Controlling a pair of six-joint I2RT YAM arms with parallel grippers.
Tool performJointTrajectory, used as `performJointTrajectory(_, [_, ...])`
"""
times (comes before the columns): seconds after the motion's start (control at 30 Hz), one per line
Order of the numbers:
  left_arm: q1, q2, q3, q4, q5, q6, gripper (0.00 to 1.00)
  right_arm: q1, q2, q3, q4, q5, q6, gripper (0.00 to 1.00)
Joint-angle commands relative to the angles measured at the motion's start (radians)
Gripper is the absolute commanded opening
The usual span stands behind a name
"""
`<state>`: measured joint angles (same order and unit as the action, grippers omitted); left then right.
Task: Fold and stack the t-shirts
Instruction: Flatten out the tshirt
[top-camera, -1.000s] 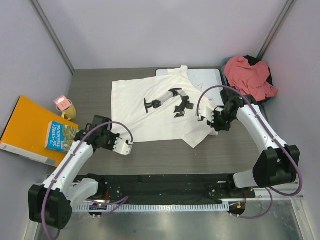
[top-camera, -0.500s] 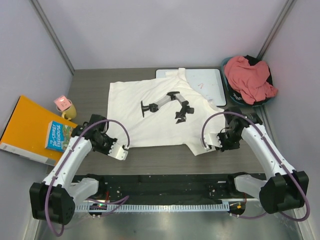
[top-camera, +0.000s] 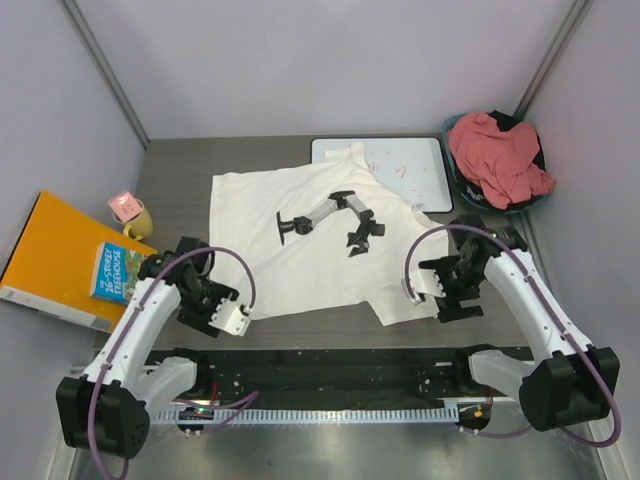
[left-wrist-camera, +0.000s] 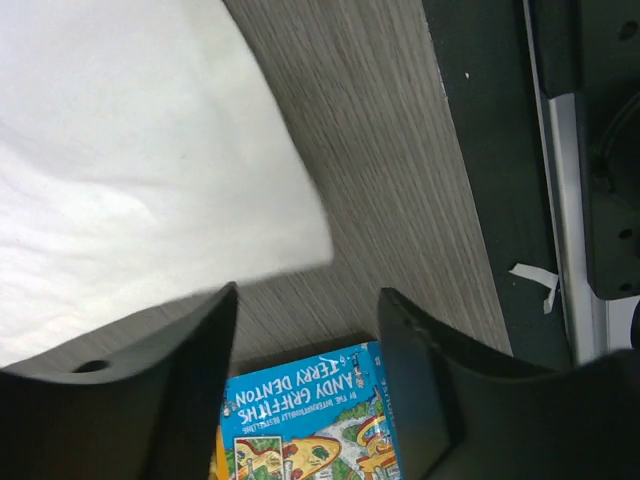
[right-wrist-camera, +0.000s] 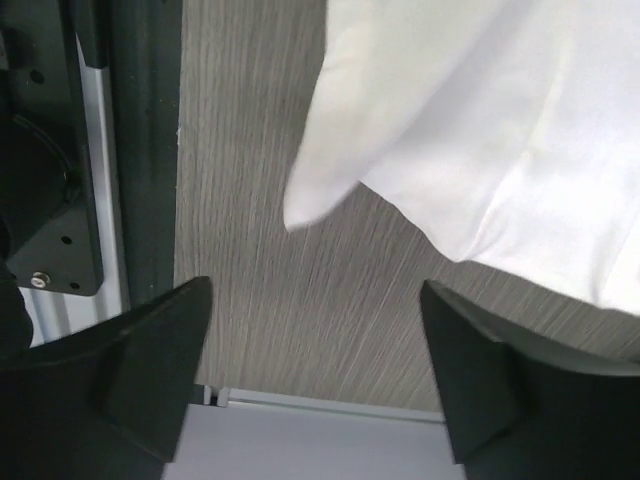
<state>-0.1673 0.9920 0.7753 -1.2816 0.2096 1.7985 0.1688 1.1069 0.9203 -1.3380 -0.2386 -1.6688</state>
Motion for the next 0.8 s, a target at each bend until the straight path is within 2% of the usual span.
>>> performJointTrajectory(0.0, [0.008, -0.006, 0.076, -0.029, 0.001, -0.052, 0.70, 0.008, 0.051, 0.156, -0.020, -0.111, 0.145, 1.00])
performJointTrajectory(0.03, [0.008, 0.008, 0.099, -0.013, 0.010, -0.074, 0.79, 0.006, 0.071, 0.190, 0.000, -0.131, 0.199, 1.00])
performJointTrajectory(0.1, [0.008, 0.016, 0.165, 0.048, 0.046, -0.137, 0.84, 0.006, 0.132, 0.308, 0.095, -0.169, 0.330, 1.00])
performJointTrajectory(0.13, [0.006, 0.022, 0.183, 0.152, 0.060, -0.215, 0.87, 0.005, 0.198, 0.346, 0.149, -0.174, 0.506, 1.00])
performJointTrajectory(0.17, [0.008, 0.031, 0.197, 0.219, 0.073, -0.273, 0.88, -0.005, 0.241, 0.388, 0.265, -0.169, 0.605, 1.00])
performJointTrajectory(0.2, [0.008, 0.039, 0.208, 0.296, 0.082, -0.328, 0.88, -0.015, 0.283, 0.463, 0.310, -0.168, 0.669, 0.99])
performJointTrajectory(0.23, [0.008, 0.048, 0.208, 0.453, 0.079, -0.376, 0.88, -0.029, 0.321, 0.501, 0.354, -0.183, 0.789, 0.99])
performJointTrajectory(0.27, [0.008, 0.060, 0.203, 0.517, 0.073, -0.445, 0.87, -0.047, 0.414, 0.540, 0.422, -0.198, 0.835, 0.99])
performJointTrajectory(0.4, [0.006, 0.199, 0.165, 0.692, 0.022, -0.458, 0.84, -0.132, 0.687, 0.798, 0.506, -0.290, 1.021, 0.97])
performJointTrajectory(0.5, [0.006, 0.284, 0.165, 0.760, -0.006, -0.458, 0.78, -0.156, 0.913, 1.023, 0.505, -0.343, 1.119, 0.96])
performJointTrajectory(0.57, [0.005, 0.310, 0.165, 0.813, -0.012, -0.465, 0.68, -0.182, 1.017, 1.189, 0.488, -0.379, 1.149, 0.96])
performJointTrajectory(0.6, [0.005, 0.326, 0.165, 0.827, -0.012, -0.464, 0.64, -0.187, 1.097, 1.236, 0.481, -0.399, 1.159, 0.96])
performJointTrajectory(0.77, [0.000, 0.396, 0.148, 0.916, -0.059, -0.421, 0.39, -0.175, 1.225, 1.330, 0.482, -0.481, 1.150, 0.95])
